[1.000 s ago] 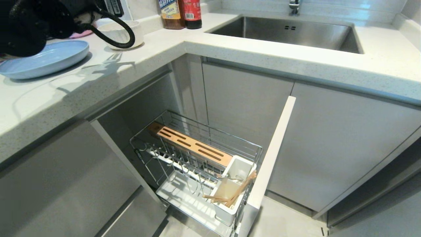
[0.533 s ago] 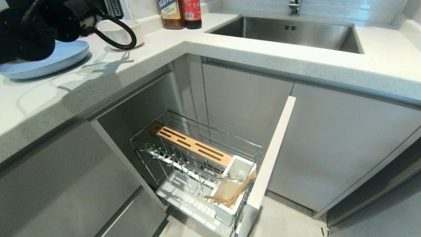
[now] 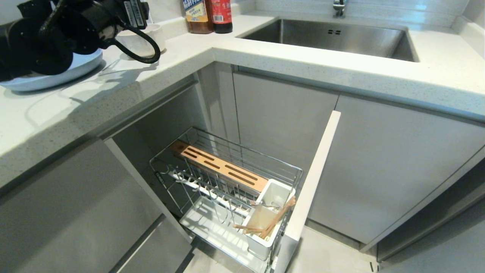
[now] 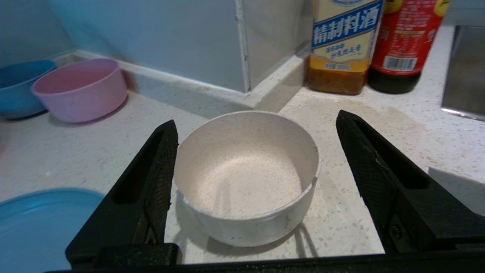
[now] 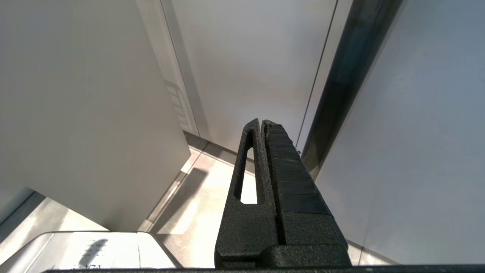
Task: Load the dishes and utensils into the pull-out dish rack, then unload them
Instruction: Pick up the bowl and place it in the cupboard
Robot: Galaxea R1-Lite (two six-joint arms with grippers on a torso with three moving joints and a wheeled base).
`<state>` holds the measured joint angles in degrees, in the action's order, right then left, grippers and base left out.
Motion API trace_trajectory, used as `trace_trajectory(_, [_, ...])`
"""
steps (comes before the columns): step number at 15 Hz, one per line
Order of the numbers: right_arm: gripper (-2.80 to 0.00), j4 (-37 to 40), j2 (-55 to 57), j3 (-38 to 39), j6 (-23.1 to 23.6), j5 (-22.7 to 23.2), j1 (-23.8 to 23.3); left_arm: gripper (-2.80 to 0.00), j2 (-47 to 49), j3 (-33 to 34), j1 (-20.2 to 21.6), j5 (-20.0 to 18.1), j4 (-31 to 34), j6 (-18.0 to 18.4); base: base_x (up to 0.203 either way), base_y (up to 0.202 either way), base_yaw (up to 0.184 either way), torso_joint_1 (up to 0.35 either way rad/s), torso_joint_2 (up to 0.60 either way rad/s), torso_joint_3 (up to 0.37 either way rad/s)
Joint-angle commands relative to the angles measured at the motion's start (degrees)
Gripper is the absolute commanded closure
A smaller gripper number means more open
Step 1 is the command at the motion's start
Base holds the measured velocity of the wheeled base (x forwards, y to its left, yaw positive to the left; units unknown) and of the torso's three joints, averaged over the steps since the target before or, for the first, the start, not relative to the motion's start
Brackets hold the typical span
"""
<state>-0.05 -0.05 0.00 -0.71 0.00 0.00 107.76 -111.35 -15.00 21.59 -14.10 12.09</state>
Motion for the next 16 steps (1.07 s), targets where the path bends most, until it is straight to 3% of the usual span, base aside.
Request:
trace_trajectory(1, [0.0, -0.04, 0.05, 0.09, 0.0, 0.0, 0.0, -2.8, 1.3, -0.31, 0.64, -2.0, -0.51, 0.04, 0.0, 0.0, 0.0, 0.0, 0.0, 0.0])
trace_trajectory(6, [0.0, -0.04, 0.05, 0.08, 0.0, 0.0, 0.0, -2.8, 2.66, -0.36, 2.05, -7.78, 0.54, -1.09, 0.0, 0.0, 0.0, 0.0, 0.0, 0.0])
trace_trajectory(12, [0.0, 0.03, 0.05, 0.09, 0.0, 0.0, 0.0, -2.8, 3.07, -0.27, 2.6, -8.58, 0.91, -2.15, 0.0, 0.0, 0.0, 0.0, 0.0, 0.0])
trace_trajectory(16, [0.0, -0.04, 0.05, 0.09, 0.0, 0.0, 0.0, -2.8, 2.76, -0.27, 2.6, -10.54, 4.96, -4.16, 0.0, 0.0, 0.0, 0.0, 0.0, 0.0])
